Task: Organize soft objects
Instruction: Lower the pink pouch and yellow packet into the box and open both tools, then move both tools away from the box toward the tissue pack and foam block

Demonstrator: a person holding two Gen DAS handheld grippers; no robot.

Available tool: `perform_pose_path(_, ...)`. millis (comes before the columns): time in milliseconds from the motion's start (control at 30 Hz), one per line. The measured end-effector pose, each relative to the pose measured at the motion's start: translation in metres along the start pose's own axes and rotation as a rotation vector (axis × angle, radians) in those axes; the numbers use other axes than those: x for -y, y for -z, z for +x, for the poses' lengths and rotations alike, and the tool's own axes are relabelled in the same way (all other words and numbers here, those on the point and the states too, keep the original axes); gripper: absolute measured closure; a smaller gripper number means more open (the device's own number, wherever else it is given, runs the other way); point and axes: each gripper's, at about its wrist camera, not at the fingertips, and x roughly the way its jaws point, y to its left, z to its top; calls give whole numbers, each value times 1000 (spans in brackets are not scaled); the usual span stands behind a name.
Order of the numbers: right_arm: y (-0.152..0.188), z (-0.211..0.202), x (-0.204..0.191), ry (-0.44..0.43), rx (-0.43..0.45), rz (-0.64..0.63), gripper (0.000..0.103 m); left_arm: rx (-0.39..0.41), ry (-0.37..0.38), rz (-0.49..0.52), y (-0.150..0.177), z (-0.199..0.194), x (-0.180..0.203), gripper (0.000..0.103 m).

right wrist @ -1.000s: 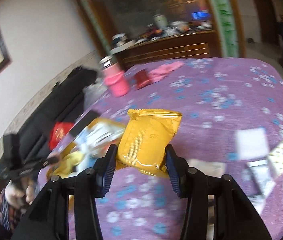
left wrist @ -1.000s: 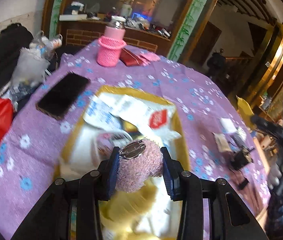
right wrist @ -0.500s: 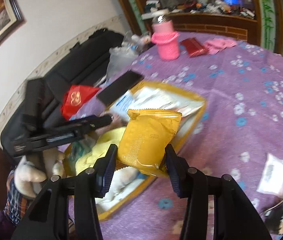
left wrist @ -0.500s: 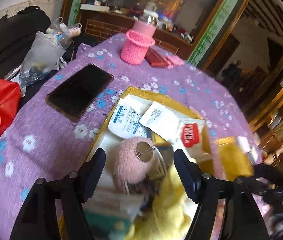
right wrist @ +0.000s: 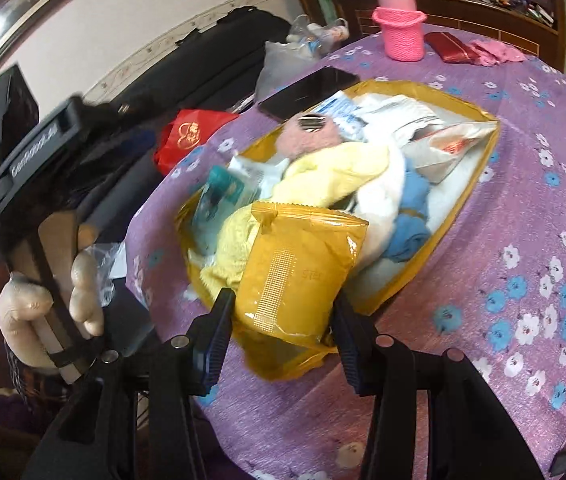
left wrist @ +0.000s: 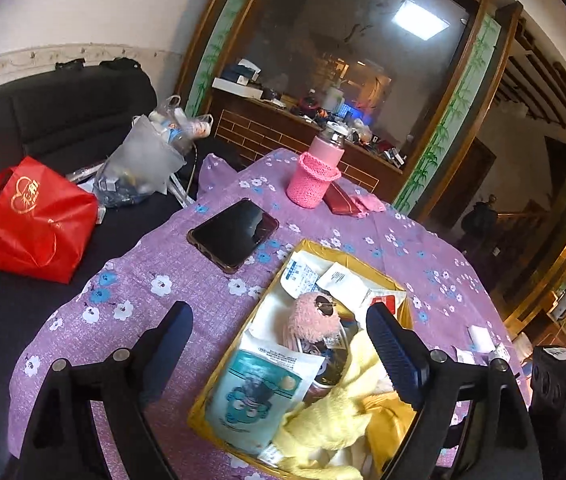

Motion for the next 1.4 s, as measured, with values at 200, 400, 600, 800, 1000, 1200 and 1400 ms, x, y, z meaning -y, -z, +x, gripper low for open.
perform_pose_path(200, -15, 24, -1, 104, -15, -31, 55, 10, -42, 58, 9, 2, 14, 12)
perform_pose_path(400, -22, 24, 4, 182, 16, -24, 51, 18, -102, 123, 15, -2, 24, 12)
perform_pose_path(600, -6, -16, -7, 129, 142, -48, 22, 102, -245, 197, 16, -13, 41, 7)
perform_pose_path(800, 8, -46, -1, 151, 244, -35, 21, 138, -328, 256, 20, -18, 62, 1)
perform_pose_path(1000, 22, -50, 17, 157, 239, 24, 21, 113, -330, 289, 25, -15, 77, 0)
perform_pose_path(1200, 33, -58, 28, 180, 250, 36, 21, 76, -333, 323, 32, -6, 93, 0)
perform_pose_path(1400, 40, -69, 47, 174, 271, 86, 21, 51, -335, 374, 39, 0, 114, 0)
